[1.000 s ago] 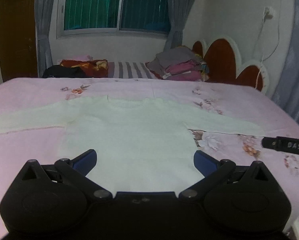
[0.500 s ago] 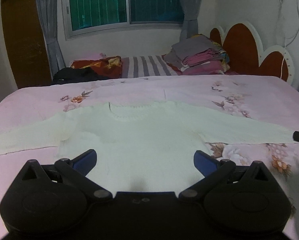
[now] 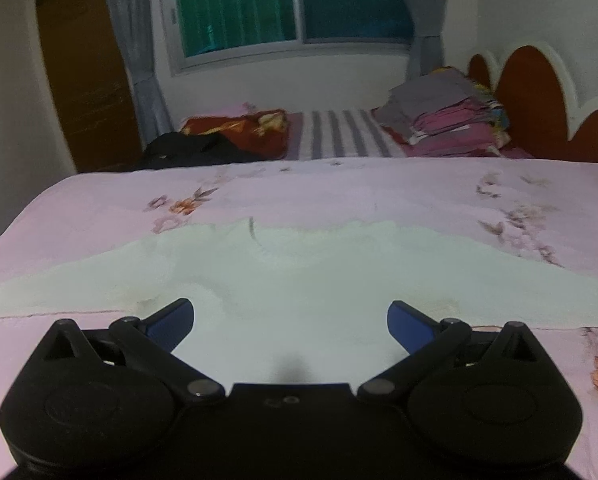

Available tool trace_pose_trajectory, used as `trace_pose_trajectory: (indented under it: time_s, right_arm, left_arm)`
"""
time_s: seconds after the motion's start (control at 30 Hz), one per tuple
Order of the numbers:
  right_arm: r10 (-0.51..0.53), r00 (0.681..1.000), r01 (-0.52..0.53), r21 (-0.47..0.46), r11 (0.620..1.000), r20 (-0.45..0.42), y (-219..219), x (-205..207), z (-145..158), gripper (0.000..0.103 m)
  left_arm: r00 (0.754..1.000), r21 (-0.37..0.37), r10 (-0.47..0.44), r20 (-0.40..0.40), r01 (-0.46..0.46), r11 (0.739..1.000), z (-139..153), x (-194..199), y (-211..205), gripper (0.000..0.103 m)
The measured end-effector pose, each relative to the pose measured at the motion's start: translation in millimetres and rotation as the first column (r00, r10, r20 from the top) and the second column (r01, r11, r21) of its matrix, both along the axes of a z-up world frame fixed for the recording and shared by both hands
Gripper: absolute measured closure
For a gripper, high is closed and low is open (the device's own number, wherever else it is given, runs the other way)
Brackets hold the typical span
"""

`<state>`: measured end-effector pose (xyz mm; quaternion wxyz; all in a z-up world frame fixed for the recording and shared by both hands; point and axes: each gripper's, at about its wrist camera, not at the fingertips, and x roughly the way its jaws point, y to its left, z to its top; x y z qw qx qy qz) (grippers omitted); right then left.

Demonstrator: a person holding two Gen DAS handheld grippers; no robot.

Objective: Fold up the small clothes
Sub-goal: 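Reach the right tool to the sweater sleeve cuff and close on it, then fold the held sleeve across the sweater body and open the right tool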

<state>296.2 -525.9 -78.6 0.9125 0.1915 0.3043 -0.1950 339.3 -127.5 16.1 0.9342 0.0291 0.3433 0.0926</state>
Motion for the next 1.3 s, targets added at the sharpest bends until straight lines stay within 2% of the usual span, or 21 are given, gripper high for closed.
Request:
trace_pose_trajectory:
  time_s: [0.03,0.07,0.23,0.3,0.37,0.43,0.5,0.6,0.7,0.77,0.8,0.87,1.07,1.2,1.3]
  right_arm:
    - [-0.010,1.000,0.010,0.020,1.000,-0.022,-7,4,-6,0.052]
    - [-0.024,0.999,0.026,0.049,0.998,-0.046,-15,8,-14,0.052]
    - [-0.065,0.996,0.074,0.159,0.985,-0.060,-44,11,-36,0.052]
    - [-0.075,0.995,0.086,0.199,0.976,-0.061,-51,12,-44,0.052]
    - [-0.076,0.996,0.083,0.219,0.972,-0.038,-56,12,-46,0.053]
    - [-0.076,0.997,0.080,0.245,0.966,-0.024,-60,14,-49,0.074]
    - [-0.096,0.995,0.097,0.274,0.957,-0.016,-65,14,-53,0.077]
    - [-0.116,0.993,0.110,0.309,0.945,0.000,-72,13,-54,0.077]
    - [-0.116,0.993,0.111,0.300,0.947,-0.001,-73,13,-52,0.077]
    - [-0.101,0.995,0.101,0.271,0.957,-0.014,-70,15,-47,0.099]
    - [-0.088,0.996,0.090,0.262,0.961,-0.018,-68,17,-44,0.102]
    - [-0.066,0.998,0.065,0.231,0.971,-0.006,-60,20,-35,0.102]
    - [0.026,0.999,-0.032,0.171,0.985,0.035,-19,30,-5,0.102]
    - [0.142,0.988,-0.148,0.123,0.981,0.053,37,39,17,0.102]
    - [0.239,0.969,-0.244,0.089,0.966,0.058,90,51,26,0.102]
  left_arm:
    - [1.000,0.003,0.009,-0.007,-0.009,1.000,-1,1,1,0.000]
    - [1.000,0.005,0.017,-0.013,-0.017,1.000,-2,3,2,0.000]
    - [0.999,-0.004,0.048,-0.020,-0.048,0.999,-4,2,10,0.000]
    - [0.998,-0.020,0.061,-0.023,-0.061,0.998,-5,1,15,0.000]
    - [0.997,-0.004,0.073,-0.033,-0.073,0.997,-6,0,21,0.000]
    - [0.996,0.023,0.075,-0.046,-0.074,0.997,-8,-1,25,0.000]
    - [0.994,0.025,0.096,-0.042,-0.095,0.995,-9,-5,33,0.000]
    - [0.989,-0.019,0.147,-0.036,-0.147,0.989,-7,-13,52,0.000]
    - [0.984,-0.069,0.170,-0.043,-0.173,0.983,-7,-19,71,0.000]
    - [0.986,-0.076,0.158,-0.046,-0.161,0.984,-6,-23,82,0.000]
    - [0.988,-0.071,0.150,-0.046,-0.153,0.986,-6,-24,86,0.000]
    - [0.987,-0.055,0.153,-0.041,-0.156,0.986,-6,-28,95,0.000]
    - [0.992,-0.103,0.110,-0.066,-0.117,0.988,-17,-33,123,0.000]
    - [0.994,-0.100,0.085,-0.065,-0.091,0.991,-26,-30,141,0.000]
    - [0.995,-0.062,0.066,-0.074,-0.071,0.996,-34,-23,154,0.000]
